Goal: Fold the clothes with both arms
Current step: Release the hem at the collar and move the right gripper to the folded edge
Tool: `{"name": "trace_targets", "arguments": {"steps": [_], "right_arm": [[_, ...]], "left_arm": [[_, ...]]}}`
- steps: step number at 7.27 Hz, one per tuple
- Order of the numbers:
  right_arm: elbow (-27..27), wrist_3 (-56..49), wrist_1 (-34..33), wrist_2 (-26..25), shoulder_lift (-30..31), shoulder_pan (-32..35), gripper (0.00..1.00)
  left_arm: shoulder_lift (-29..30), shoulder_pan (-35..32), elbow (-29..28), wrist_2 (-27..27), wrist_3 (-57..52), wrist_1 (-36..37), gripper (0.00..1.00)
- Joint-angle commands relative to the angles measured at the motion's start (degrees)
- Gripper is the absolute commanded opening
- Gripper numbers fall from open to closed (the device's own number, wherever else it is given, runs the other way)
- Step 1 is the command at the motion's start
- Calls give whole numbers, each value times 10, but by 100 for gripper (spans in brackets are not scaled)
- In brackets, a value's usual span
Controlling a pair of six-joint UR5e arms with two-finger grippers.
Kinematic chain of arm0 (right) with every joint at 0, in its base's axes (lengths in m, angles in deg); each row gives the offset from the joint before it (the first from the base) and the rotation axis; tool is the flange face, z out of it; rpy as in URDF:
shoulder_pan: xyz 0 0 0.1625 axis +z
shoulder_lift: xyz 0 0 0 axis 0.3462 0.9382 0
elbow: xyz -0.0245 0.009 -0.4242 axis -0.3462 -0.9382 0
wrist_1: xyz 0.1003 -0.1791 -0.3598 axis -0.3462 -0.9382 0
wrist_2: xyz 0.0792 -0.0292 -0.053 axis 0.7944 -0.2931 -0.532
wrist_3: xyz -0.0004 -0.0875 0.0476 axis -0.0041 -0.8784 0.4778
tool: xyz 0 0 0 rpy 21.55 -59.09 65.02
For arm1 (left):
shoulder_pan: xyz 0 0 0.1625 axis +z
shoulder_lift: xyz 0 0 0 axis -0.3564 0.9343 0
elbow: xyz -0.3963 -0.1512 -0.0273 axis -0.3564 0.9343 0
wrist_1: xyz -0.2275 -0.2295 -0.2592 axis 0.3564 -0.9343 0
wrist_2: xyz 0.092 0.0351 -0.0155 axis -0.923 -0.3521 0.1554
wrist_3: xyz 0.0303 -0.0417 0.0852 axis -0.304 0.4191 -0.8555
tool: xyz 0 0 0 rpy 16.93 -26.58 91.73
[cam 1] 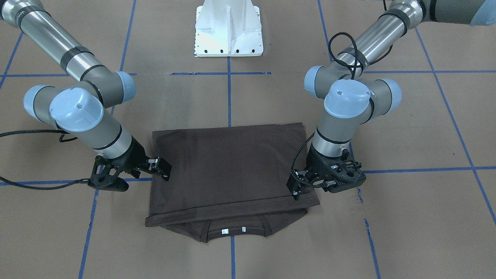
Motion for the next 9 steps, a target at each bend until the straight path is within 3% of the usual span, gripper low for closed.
{"name": "trace_targets", "arguments": {"steps": [1,3,4,5,6,8,9], "right_arm": [[113,27,-3,-48,99,-65,100],[123,27,-3,-52,119,-95,98],[119,27,-3,-52,118,-102,85],[119,27,-3,-53,117,-100,56],[119,27,-3,-53,117,-95,41],[121,26,-3,-48,114,-83,36],[121,26,-3,-49,114,-83,8]], "left_arm": [[-3,-1,13,0,2,4,100],[-14,-1,55,0,1,40,100],[-15,-1,55,0,1,40,100],[-16,-1,56,0,1,40,100],[-16,-1,56,0,1,40,100],[-16,-2,56,0,1,40,100],[-16,-2,56,0,1,40,100]]}}
